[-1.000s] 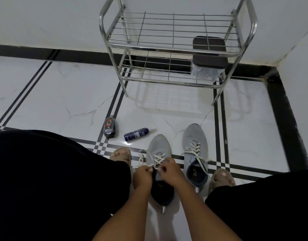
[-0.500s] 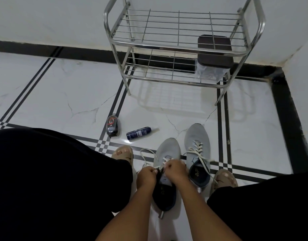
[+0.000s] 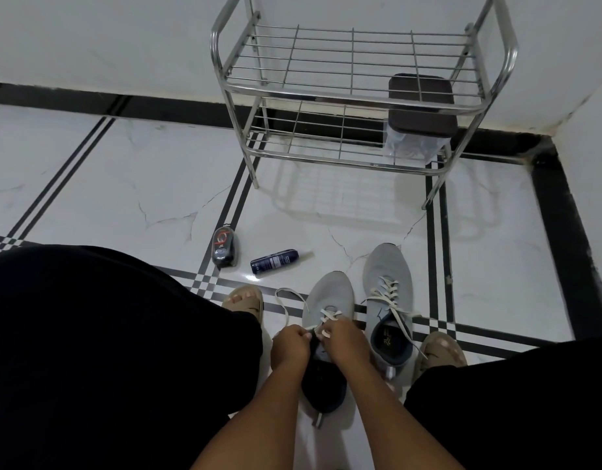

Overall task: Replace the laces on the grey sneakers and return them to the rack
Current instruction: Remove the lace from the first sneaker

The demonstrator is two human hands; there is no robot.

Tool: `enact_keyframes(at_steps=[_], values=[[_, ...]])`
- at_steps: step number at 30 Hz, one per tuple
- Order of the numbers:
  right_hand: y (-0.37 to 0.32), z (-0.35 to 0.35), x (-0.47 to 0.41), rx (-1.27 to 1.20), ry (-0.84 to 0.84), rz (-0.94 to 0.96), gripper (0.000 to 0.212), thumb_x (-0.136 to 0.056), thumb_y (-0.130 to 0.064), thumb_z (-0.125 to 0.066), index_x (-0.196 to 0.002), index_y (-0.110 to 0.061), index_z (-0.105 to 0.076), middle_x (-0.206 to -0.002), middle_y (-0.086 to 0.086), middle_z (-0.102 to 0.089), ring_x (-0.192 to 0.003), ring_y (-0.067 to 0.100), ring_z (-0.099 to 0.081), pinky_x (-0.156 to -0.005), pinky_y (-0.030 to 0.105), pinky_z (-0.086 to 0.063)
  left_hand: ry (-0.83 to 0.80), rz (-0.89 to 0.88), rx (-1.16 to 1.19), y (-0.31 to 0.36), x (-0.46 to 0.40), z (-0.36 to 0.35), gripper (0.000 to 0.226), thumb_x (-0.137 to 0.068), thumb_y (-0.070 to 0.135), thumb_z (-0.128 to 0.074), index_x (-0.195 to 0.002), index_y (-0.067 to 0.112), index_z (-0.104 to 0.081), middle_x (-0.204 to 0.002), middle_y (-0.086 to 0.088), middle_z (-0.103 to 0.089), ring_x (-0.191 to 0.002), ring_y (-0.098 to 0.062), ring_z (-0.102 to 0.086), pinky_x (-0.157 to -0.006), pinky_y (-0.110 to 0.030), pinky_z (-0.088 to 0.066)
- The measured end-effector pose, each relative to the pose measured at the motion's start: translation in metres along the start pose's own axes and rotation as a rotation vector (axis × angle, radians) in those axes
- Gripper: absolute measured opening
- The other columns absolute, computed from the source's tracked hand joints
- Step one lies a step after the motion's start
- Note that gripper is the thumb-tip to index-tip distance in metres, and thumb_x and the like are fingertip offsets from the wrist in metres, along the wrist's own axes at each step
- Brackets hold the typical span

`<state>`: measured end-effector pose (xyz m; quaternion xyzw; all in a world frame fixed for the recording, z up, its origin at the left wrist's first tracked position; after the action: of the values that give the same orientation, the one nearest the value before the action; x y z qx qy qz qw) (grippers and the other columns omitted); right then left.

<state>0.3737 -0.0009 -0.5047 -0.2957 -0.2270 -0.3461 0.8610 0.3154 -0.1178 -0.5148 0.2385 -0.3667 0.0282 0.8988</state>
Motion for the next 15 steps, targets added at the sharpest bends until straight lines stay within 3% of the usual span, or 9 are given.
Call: enact_keyframes(at_steps=[2,4,6,7,8,11,13,15], values=[[0.017,0.003,-0.005,-0.215,-0.005,-0.209,0.021,-0.085,-0.025,-0.055,-0.1,-0.022,-0.069,-0.109,0.008,-0.062,-0.096,0.03,-0.063,-0.078,0.032,-0.05,-0.004,0.002,-0.01,-0.001,0.0,0.0,0.019,-0.093,0.028,-0.055,-0.1,0.022,-0.072,-0.105,-0.006,-0.069,-0.098,-0.026,-0.063,-0.086,-0.032,-0.05],[0.035,0.02,-0.013,-0.709,0.107,-0.415,0.023,-0.094,-0.02,-0.046,-0.1,-0.008,-0.065,-0.094,0.014,-0.063,-0.078,0.027,-0.065,-0.064,0.03,-0.051,-0.006,-0.001,-0.019,-0.001,-0.001,-0.001,0.02,-0.093,0.029,-0.055,-0.101,0.021,-0.072,-0.106,-0.007,-0.068,-0.099,-0.027,-0.063,-0.087,-0.032,-0.05],[0.043,0.03,-0.009,-1.433,0.159,-0.561,0.027,-0.1,-0.016,-0.038,-0.089,-0.002,-0.058,-0.071,0.011,-0.062,-0.043,0.015,-0.058,-0.045,0.025,-0.047,0.004,0.011,-0.011,-0.002,-0.002,0.0,0.02,-0.094,0.029,-0.056,-0.102,0.02,-0.071,-0.108,-0.008,-0.068,-0.099,-0.027,-0.062,-0.086,-0.031,-0.049],[0.044,0.039,-0.006,-1.674,0.204,-0.577,0.026,-0.101,-0.015,-0.036,-0.086,-0.004,-0.054,-0.064,0.008,-0.059,-0.035,0.013,-0.053,-0.042,0.024,-0.045,0.008,0.017,-0.005,-0.003,-0.002,0.0,0.02,-0.094,0.029,-0.056,-0.102,0.02,-0.071,-0.109,-0.008,-0.067,-0.1,-0.028,-0.062,-0.086,-0.031,-0.049],[0.044,0.047,-0.005,-1.722,0.244,-0.55,0.021,-0.1,-0.015,-0.036,-0.088,-0.007,-0.052,-0.061,0.006,-0.056,-0.034,0.014,-0.048,-0.04,0.023,-0.042,0.006,0.023,-0.005,-0.003,-0.002,0.0,0.02,-0.094,0.029,-0.055,-0.103,0.019,-0.071,-0.11,-0.008,-0.067,-0.101,-0.028,-0.062,-0.086,-0.031,-0.049],[0.044,0.06,-0.006,-1.244,0.336,-0.446,0.017,-0.096,-0.014,-0.043,-0.1,-0.003,-0.055,-0.073,0.009,-0.057,-0.055,0.021,-0.049,-0.053,0.026,-0.042,-0.028,0.024,-0.053,0.001,-0.001,-0.002,0.025,-0.093,0.03,-0.051,-0.11,0.018,-0.064,-0.115,-0.008,-0.065,-0.105,-0.028,-0.06,-0.088,-0.033,-0.049],[0.043,0.058,-0.002,-0.98,0.385,-0.364,0.025,-0.094,-0.019,-0.05,-0.113,-0.003,-0.055,-0.108,0.016,-0.061,-0.087,0.028,-0.058,-0.076,0.032,-0.047,-0.05,-0.009,-0.09,0.009,0.003,-0.003,0.03,-0.089,0.033,-0.049,-0.114,0.017,-0.053,-0.115,-0.007,-0.062,-0.107,-0.028,-0.059,-0.087,-0.034,-0.048],[0.042,0.06,0.009,-0.627,0.482,-0.271,0.045,-0.092,-0.024,-0.056,-0.132,-0.006,-0.049,-0.136,0.016,-0.048,-0.12,0.033,-0.049,-0.096,0.038,-0.045,-0.023,-0.12,-0.163,0.022,0.007,-0.001,0.035,-0.085,0.035,-0.05,-0.115,0.018,-0.047,-0.114,-0.005,-0.059,-0.106,-0.029,-0.058,-0.082,-0.036,-0.046]])
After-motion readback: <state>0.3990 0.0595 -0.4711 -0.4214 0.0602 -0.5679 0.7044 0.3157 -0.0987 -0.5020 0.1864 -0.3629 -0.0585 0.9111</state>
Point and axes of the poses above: each hand's wrist, its own x-axis away from the middle knuckle, its own z-axis out of the back of the hand, y = z × x, the point moved 7 cm from there along -x, towards the middle knuckle
